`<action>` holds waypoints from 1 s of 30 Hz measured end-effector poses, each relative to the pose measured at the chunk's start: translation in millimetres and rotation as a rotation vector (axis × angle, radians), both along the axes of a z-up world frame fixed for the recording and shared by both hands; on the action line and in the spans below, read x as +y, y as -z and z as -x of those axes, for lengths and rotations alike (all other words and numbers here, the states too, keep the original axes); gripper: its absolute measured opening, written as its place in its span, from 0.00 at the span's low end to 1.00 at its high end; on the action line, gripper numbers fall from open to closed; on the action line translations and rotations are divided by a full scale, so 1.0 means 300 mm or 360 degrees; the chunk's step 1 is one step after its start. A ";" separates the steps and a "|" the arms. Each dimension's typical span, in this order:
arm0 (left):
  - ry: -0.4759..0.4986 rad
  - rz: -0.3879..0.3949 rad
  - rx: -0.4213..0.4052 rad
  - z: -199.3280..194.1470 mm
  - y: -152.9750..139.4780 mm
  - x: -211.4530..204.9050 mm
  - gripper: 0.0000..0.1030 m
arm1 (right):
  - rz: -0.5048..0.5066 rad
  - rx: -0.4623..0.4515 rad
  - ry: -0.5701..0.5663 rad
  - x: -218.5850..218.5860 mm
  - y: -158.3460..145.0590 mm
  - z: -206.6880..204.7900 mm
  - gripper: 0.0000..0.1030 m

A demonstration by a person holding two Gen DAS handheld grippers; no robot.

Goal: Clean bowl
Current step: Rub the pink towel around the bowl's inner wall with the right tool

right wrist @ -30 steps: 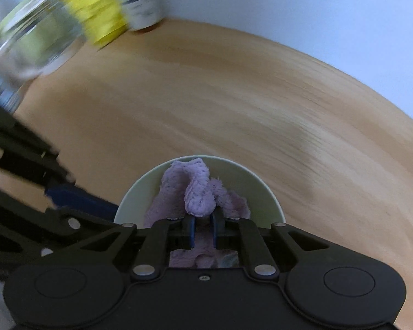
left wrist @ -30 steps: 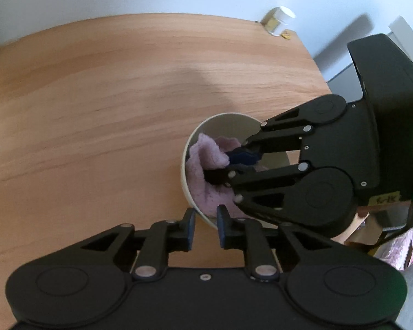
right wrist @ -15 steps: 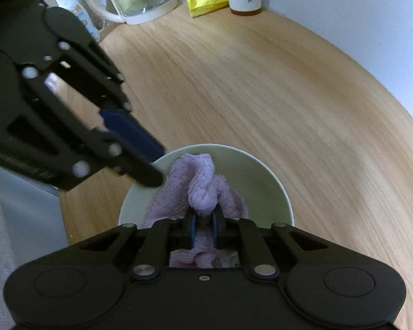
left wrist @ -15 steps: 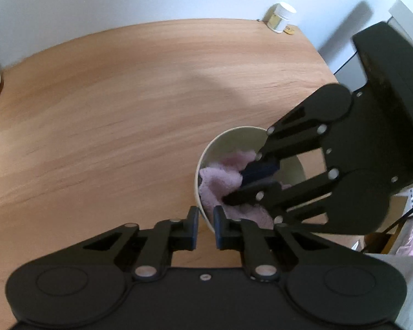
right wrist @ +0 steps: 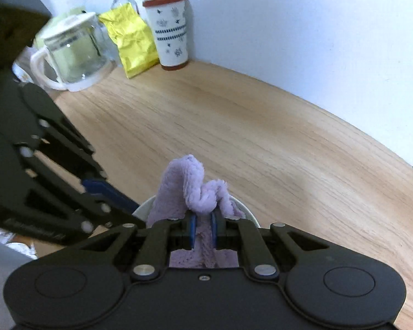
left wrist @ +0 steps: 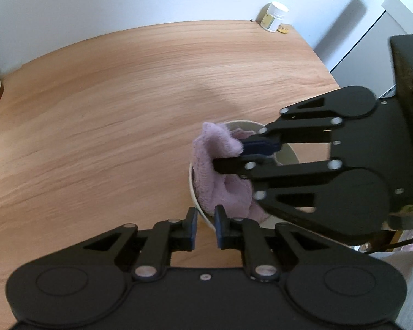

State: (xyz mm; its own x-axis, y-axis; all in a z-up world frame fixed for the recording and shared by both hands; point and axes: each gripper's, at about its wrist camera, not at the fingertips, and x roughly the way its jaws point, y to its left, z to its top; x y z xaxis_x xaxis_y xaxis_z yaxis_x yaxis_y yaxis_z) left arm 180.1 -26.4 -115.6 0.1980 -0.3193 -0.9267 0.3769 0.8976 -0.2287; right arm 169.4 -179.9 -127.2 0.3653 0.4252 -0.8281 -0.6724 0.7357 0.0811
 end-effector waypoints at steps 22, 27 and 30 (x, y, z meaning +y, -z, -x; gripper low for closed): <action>-0.0151 0.0127 0.0114 -0.014 0.017 0.032 0.13 | 0.0069 0.0476 0.0329 0.076 0.076 -0.055 0.09; -0.0165 0.0127 0.0083 -0.037 0.002 0.054 0.13 | 0.0018 0.0316 0.0263 0.047 0.037 -0.004 0.09; -0.0166 0.0122 0.0068 -0.061 -0.005 0.059 0.14 | -0.0013 0.0220 0.0389 0.015 -0.003 0.009 0.09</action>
State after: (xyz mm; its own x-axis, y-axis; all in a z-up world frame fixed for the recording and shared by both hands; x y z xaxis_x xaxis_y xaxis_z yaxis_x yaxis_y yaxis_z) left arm 198.3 -8.5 -114.1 0.1949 -0.3695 -0.9086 0.2710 0.9106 -0.3121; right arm 166.7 -175.2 -126.2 0.3415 0.3453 -0.8742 -0.4574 0.8736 0.1663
